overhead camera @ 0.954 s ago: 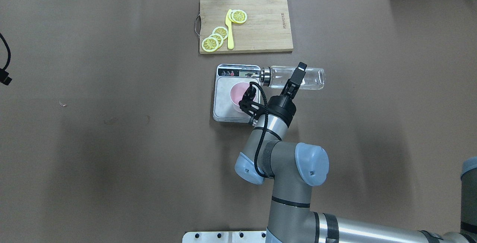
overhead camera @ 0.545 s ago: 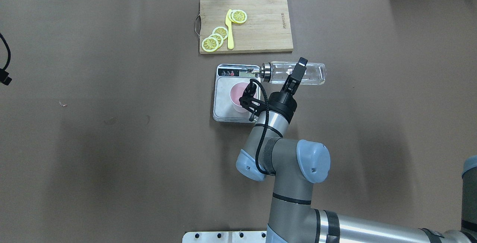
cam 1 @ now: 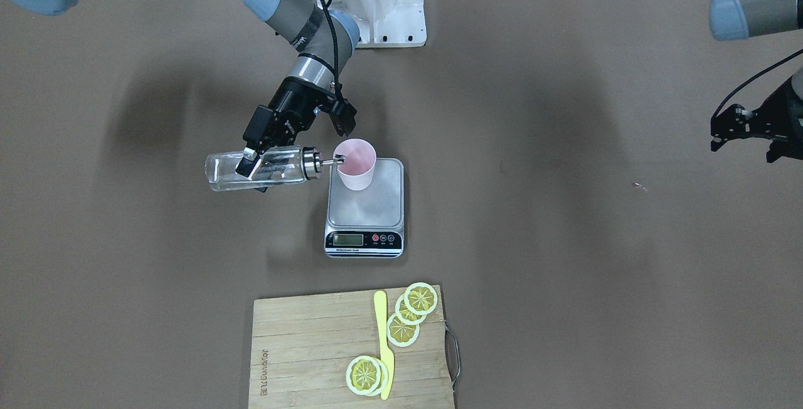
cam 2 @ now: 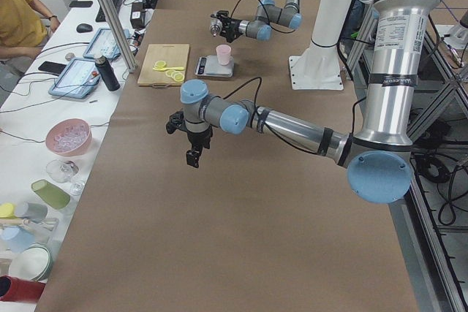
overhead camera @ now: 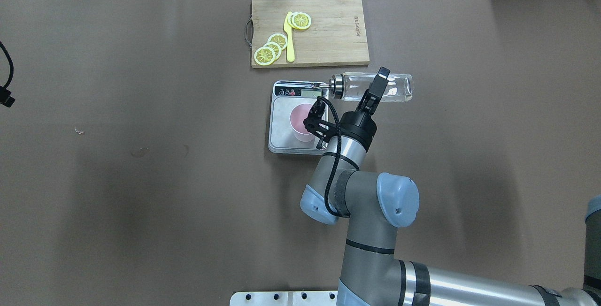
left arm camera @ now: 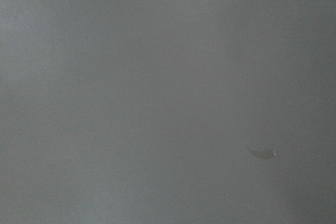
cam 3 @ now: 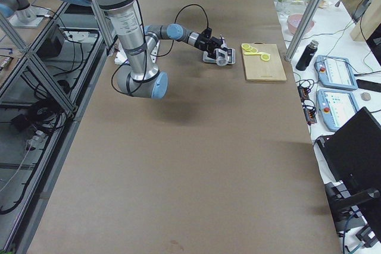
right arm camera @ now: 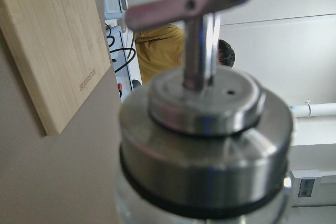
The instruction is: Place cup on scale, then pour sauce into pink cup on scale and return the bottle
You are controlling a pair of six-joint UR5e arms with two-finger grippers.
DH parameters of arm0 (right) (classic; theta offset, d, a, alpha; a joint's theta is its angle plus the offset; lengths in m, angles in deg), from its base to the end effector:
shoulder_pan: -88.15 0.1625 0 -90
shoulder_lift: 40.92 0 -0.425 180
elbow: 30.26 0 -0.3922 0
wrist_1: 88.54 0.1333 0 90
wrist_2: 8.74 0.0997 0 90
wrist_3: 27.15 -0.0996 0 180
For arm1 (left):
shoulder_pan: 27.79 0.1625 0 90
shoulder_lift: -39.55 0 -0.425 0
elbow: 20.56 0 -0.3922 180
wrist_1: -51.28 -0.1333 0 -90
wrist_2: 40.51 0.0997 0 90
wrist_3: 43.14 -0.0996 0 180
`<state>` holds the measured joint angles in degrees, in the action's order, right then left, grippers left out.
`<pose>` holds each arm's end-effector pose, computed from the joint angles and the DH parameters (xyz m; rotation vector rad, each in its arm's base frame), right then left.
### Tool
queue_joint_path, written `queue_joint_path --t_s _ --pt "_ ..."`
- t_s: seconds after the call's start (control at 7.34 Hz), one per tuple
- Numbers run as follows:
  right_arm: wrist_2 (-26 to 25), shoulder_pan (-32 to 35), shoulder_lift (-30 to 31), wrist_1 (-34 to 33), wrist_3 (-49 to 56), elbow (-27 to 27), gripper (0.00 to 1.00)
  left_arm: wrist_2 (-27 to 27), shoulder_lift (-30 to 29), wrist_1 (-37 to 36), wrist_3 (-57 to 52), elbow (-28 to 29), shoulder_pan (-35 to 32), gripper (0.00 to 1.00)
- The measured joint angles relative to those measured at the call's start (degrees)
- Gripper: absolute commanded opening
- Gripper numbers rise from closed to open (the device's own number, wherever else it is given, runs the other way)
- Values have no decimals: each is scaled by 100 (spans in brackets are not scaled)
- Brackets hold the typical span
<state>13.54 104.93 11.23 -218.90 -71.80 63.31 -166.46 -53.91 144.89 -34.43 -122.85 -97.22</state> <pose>-0.5623 -0.4050 0.2745 1.0299 0.6012 -0.4278 0.1140 -0.5168 0.5233 0.1596 0.6862 0.3044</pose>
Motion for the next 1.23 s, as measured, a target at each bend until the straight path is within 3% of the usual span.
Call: queue_joint_path --t_s 1.23 --pt "-183 -115 42 -203 0 4 0 0 35 0 0 7 -5 97"
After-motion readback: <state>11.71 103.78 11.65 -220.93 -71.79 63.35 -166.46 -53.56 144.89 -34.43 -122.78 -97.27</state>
